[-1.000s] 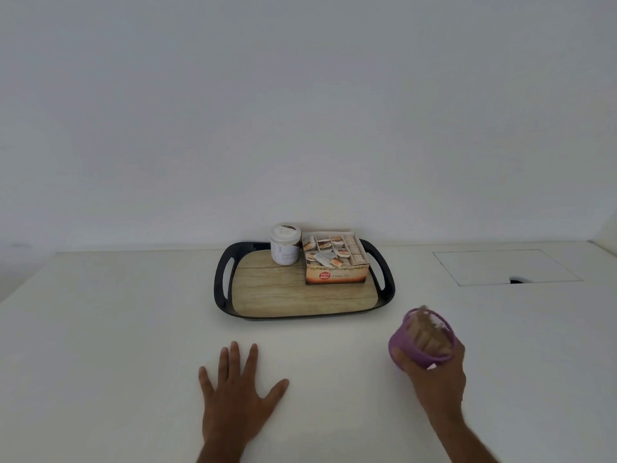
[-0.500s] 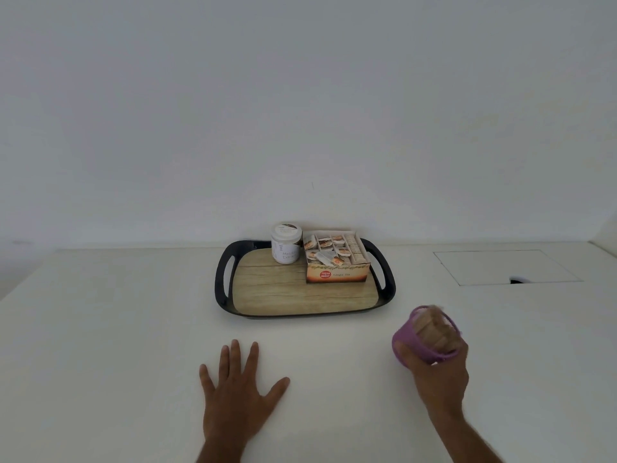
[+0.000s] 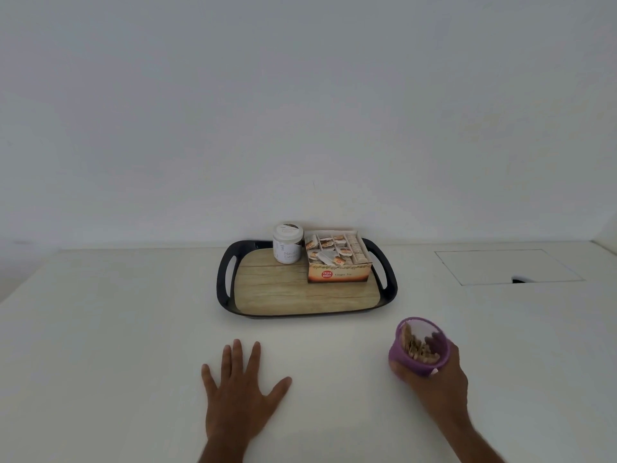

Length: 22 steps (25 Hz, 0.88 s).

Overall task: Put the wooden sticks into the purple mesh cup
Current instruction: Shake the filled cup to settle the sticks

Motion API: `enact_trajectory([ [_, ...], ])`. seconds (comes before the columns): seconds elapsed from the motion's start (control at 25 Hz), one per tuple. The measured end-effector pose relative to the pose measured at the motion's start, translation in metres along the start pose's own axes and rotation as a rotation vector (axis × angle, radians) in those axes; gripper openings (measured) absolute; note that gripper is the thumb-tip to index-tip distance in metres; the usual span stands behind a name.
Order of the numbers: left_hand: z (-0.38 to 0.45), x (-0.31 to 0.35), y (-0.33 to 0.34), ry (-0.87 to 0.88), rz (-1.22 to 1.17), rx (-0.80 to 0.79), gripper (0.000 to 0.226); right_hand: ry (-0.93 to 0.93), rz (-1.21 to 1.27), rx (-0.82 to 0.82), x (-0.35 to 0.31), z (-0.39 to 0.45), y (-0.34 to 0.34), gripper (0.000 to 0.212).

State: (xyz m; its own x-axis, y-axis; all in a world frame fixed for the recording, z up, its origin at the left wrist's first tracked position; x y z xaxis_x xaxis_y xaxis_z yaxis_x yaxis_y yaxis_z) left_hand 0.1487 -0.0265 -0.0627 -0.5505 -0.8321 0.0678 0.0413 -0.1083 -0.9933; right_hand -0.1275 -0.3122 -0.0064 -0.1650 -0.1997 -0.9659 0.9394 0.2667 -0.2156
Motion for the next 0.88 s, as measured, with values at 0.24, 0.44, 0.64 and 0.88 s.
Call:
enact_trajectory([
  [0.24,0.000,0.000,0.001,0.003,0.008,-0.048,0.102,0.013,-0.003,-0.032,0.004,0.000,0.004,0.096],
  [0.44,0.000,0.000,-0.003,-0.005,-0.001,-0.045,0.114,-0.051,0.001,-0.147,0.001,0.006,0.015,0.091],
  [0.64,0.000,0.000,-0.001,-0.007,0.005,-0.086,0.106,-0.049,-0.013,-0.159,0.009,0.004,0.013,0.092],
  [0.88,-0.002,0.001,-0.003,-0.001,0.017,-0.125,0.100,-0.079,0.049,-0.276,0.005,-0.001,0.026,0.099],
])
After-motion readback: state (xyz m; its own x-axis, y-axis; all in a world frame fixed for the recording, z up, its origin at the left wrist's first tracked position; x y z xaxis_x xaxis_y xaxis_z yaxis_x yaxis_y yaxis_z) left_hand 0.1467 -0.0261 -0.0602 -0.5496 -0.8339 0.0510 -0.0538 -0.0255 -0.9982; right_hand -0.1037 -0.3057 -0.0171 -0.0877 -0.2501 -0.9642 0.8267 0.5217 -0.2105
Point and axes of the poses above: each hand's wrist, its own z-axis towards the middle knuckle, its own y-axis out of the palm, x = y × z, the point moved 10 cm from there along z, towards the middle knuckle, and after that the axes turned 9 degrees about z, right-handed, at the moved point
